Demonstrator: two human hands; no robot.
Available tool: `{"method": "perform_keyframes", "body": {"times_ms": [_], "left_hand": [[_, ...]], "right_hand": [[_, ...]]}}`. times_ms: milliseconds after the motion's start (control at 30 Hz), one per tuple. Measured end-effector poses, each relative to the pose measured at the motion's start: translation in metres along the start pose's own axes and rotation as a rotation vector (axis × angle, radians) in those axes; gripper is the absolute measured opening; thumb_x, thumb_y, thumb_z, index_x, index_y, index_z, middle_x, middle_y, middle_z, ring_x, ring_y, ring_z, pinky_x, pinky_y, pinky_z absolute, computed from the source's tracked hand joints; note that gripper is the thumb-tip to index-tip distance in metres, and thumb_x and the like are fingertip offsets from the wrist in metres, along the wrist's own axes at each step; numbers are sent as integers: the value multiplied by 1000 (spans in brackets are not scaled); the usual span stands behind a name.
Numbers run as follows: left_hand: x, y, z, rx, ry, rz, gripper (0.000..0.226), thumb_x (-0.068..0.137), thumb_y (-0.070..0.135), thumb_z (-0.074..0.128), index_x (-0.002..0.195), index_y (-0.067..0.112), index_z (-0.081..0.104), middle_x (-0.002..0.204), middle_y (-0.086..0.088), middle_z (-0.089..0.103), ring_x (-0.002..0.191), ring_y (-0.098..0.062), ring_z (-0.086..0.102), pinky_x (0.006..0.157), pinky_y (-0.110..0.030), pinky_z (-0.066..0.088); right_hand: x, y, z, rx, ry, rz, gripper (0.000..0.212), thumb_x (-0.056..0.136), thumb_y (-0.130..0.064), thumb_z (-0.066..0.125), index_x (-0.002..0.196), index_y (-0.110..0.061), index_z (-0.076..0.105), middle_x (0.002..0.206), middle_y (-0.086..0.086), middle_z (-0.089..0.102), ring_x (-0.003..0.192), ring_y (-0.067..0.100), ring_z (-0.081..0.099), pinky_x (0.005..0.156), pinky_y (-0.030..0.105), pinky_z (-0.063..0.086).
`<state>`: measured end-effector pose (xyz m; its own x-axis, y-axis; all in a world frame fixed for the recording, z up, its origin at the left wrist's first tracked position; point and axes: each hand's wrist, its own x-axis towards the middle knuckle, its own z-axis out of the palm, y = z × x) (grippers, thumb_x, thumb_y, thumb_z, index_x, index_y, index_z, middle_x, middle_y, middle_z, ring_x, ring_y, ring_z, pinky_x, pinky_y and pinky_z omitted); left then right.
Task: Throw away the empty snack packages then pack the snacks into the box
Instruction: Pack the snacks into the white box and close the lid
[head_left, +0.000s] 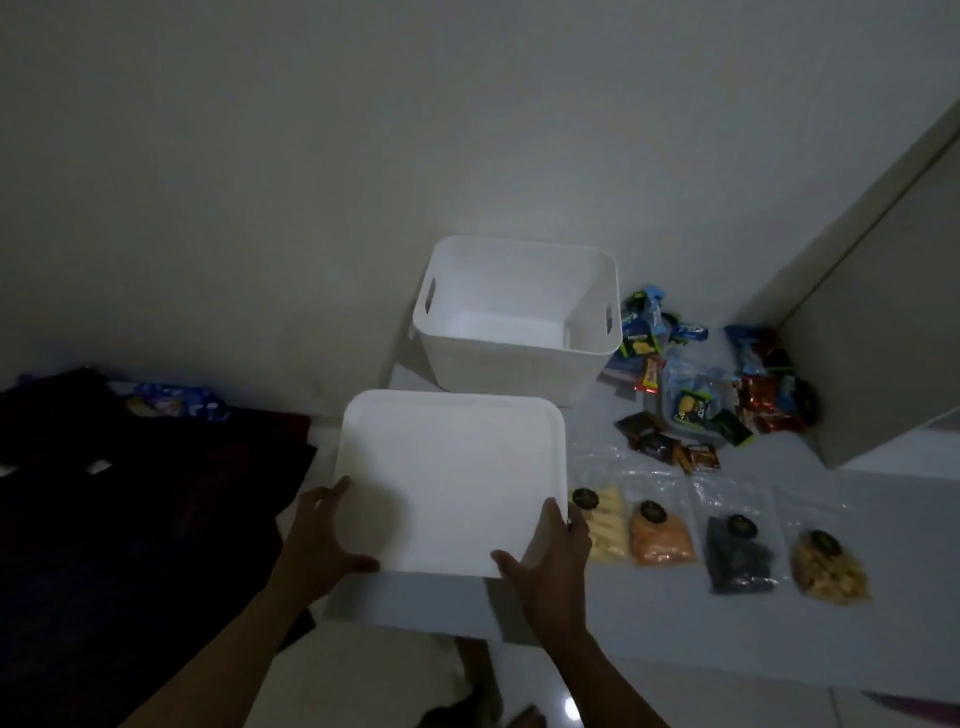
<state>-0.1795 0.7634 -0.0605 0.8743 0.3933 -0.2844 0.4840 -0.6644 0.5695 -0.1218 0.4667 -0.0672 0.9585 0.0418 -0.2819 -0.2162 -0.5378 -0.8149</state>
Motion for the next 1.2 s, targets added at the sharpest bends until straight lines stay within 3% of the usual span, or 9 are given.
{"method": "perform_keyframes", "body": {"times_ms": [200,567,733,867,1000,1200], "left_hand": [[-6,-28,1,39,-131,-56,121,53,32,96,151,15,28,151,-14,21,137,-31,30,110,-37,33],[17,-42,6,6,-317,-103,121,57,32,95,152,14,24,151,-15,20,139,-27,28,112,-30,26],[13,-43,8,29,-324,-98,110,63,39,91,151,15,31,153,-12,19,136,-27,34,110,-31,35],[20,-26,4,122,-267,-69,98,66,50,85,147,16,41,160,-11,12,142,-33,23,113,-42,35],[38,20,8,84,-167,62,79,75,46,80,140,15,49,158,-9,25,144,-29,26,112,-44,36],[48,115,47,55,-220,226,71,77,46,78,137,16,52,149,-7,39,136,-27,34,108,-41,39]], "right_hand": [[-12,19,19,-77,-133,82,90,78,-24,83,151,-7,33,160,11,22,147,27,25,119,44,30],[-5,5,31,-406,-209,99,65,91,-19,68,147,-5,36,159,13,21,138,29,41,111,35,38],[-13,1,36,-494,-161,99,47,90,-9,66,134,-5,49,143,12,40,119,25,54,96,31,47],[-10,-8,28,-450,-67,118,44,88,-6,68,129,-5,54,132,14,49,116,27,57,95,33,48],[4,-19,4,-405,66,108,41,87,-12,71,126,-6,60,128,13,56,112,29,61,91,35,50],[37,28,-46,-411,185,157,27,82,-16,63,107,-7,68,104,12,69,93,27,68,79,33,57]]}}
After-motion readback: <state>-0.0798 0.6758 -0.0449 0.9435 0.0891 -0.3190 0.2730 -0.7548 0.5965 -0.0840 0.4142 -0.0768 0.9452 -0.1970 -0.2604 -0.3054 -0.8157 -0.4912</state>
